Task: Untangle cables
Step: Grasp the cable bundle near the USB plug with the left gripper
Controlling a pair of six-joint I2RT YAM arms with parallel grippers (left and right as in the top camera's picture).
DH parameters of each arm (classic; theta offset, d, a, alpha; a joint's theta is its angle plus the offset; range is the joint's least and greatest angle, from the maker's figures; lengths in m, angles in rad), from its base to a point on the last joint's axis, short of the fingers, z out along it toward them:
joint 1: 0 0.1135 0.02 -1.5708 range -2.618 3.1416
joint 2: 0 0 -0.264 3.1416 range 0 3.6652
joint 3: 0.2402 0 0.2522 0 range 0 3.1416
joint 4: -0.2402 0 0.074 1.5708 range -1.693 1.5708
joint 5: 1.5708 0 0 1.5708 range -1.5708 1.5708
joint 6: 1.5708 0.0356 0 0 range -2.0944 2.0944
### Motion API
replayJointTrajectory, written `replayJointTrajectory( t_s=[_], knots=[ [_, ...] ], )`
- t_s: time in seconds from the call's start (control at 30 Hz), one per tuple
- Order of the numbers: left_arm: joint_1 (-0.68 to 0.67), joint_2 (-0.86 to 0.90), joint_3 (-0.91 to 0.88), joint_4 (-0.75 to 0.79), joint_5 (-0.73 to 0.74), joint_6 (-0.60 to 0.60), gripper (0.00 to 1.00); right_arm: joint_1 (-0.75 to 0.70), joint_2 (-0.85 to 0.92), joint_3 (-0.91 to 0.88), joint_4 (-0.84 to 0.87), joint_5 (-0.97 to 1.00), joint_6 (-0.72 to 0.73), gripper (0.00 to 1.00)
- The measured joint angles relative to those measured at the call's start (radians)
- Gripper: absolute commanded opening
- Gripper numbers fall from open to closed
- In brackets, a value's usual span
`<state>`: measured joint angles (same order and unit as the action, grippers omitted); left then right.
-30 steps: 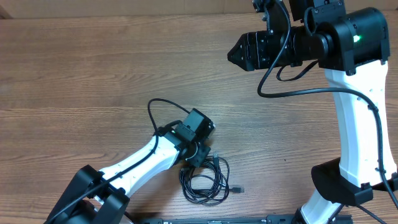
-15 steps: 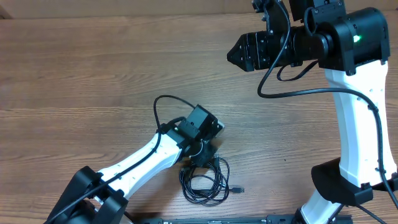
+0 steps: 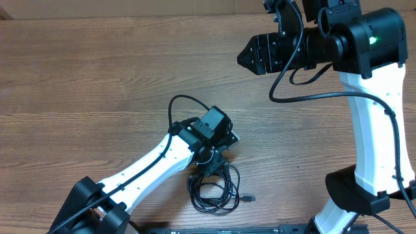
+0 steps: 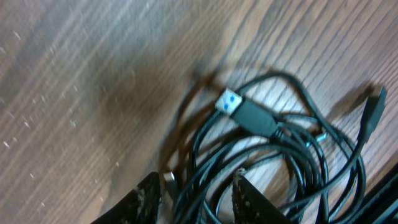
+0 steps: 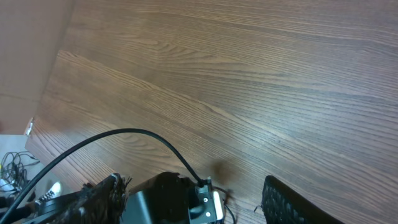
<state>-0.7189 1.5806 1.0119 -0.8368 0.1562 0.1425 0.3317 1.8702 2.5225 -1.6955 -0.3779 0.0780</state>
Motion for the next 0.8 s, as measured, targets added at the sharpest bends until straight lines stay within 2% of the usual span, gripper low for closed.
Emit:
replayJointTrajectory(
  t_s=[0.03, 0.07, 0.1, 0.13, 0.23, 0.37, 0.47, 0.5, 0.53, 0.57, 0.67, 0.7, 0.73, 0.8],
  knots=[
    [0.0, 0.0, -0.004, -0.014, 0.0, 0.0, 0.43, 0.0, 0.0, 0.0, 0.0, 0.0, 0.0, 0.68],
    [0.0, 0.0, -0.008, -0.021, 0.0, 0.002, 0.54, 0.0, 0.0, 0.0, 0.0, 0.0, 0.0, 0.68],
    [0.0, 0.0, -0.013, -0.026, -0.001, 0.01, 0.69, 0.0, 0.0, 0.0, 0.0, 0.0, 0.0, 0.68],
    [0.0, 0.0, -0.019, -0.028, -0.002, 0.014, 0.75, 0.0, 0.0, 0.0, 0.0, 0.0, 0.0, 0.68],
    [0.0, 0.0, -0.045, -0.012, -0.004, 0.015, 0.74, 0.0, 0.0, 0.0, 0.0, 0.0, 0.0, 0.68],
    [0.0, 0.0, -0.093, 0.018, -0.003, 0.015, 0.63, 0.0, 0.0, 0.0, 0.0, 0.0, 0.0, 0.68],
    [0.0, 0.0, -0.122, 0.039, -0.003, 0.019, 0.66, 0.0, 0.0, 0.0, 0.0, 0.0, 0.0, 0.68],
    [0.0, 0.0, -0.131, 0.053, -0.003, 0.018, 0.57, 0.0, 0.0, 0.0, 0.0, 0.0, 0.0, 0.68],
    [0.0, 0.0, -0.139, 0.07, -0.003, 0.016, 0.34, 0.0, 0.0, 0.0, 0.0, 0.0, 0.0, 0.68],
    [0.0, 0.0, -0.145, 0.087, -0.003, 0.014, 0.23, 0.0, 0.0, 0.0, 0.0, 0.0, 0.0, 0.68],
    [0.0, 0.0, -0.166, 0.152, -0.003, 0.018, 0.19, 0.0, 0.0, 0.0, 0.0, 0.0, 0.0, 0.68],
    [0.0, 0.0, -0.174, 0.169, -0.003, 0.014, 0.08, 0.0, 0.0, 0.0, 0.001, 0.0, 0.0, 0.68],
    [0.0, 0.0, -0.182, 0.183, -0.003, 0.007, 0.04, 0.0, 0.0, 0.0, 0.0, -0.001, 0.0, 0.68],
    [0.0, 0.0, -0.201, 0.211, -0.002, 0.007, 0.04, 0.0, 0.0, 0.0, 0.0, -0.001, 0.0, 0.68]
  ],
)
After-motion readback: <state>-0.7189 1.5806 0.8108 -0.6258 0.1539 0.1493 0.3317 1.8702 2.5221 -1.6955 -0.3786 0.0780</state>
